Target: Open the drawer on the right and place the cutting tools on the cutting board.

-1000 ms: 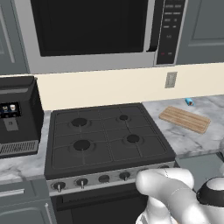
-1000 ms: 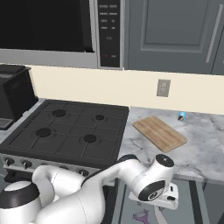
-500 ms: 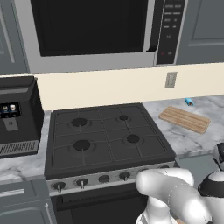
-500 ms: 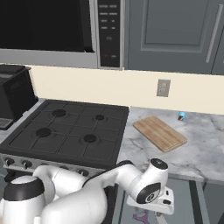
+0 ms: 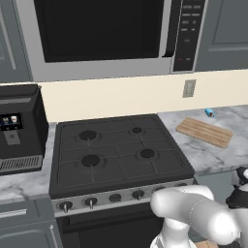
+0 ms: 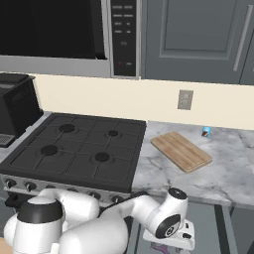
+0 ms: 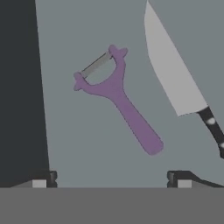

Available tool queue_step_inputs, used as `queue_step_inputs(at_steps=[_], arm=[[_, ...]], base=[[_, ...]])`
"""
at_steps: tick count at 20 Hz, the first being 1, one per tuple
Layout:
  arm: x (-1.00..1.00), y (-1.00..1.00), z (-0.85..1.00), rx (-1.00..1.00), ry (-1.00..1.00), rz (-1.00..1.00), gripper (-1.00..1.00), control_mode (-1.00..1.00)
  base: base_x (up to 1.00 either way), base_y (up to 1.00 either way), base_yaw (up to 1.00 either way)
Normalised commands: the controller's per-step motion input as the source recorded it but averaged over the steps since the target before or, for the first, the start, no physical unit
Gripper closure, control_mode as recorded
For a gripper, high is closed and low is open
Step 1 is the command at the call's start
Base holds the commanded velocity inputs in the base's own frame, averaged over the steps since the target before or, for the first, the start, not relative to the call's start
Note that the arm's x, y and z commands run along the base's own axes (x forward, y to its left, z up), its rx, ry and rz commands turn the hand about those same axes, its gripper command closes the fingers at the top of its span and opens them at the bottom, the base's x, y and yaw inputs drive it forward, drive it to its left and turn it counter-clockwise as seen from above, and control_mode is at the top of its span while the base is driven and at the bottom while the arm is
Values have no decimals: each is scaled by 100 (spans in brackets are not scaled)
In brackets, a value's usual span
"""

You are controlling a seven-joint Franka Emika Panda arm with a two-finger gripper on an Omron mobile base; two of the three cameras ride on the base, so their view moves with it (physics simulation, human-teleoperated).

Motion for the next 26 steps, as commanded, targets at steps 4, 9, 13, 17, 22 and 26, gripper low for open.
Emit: queue_step_inputs(at_steps=[4, 9, 13, 17, 22, 26], arm=[[0, -18, -31, 0, 0, 0, -100, -100], [0, -28, -38, 0, 0, 0, -100, -100], [0, -8, -32, 0, 0, 0, -100, -100], [12, -8, -28, 0, 0, 0, -100, -100], [10, -19, -23, 0, 0, 0, -100, -100], [8, -27, -26, 0, 0, 0, -100, -100]], base=[[0, 0, 0], [0, 0, 0], [0, 0, 0], [0, 0, 0], [0, 0, 0], [0, 0, 0]])
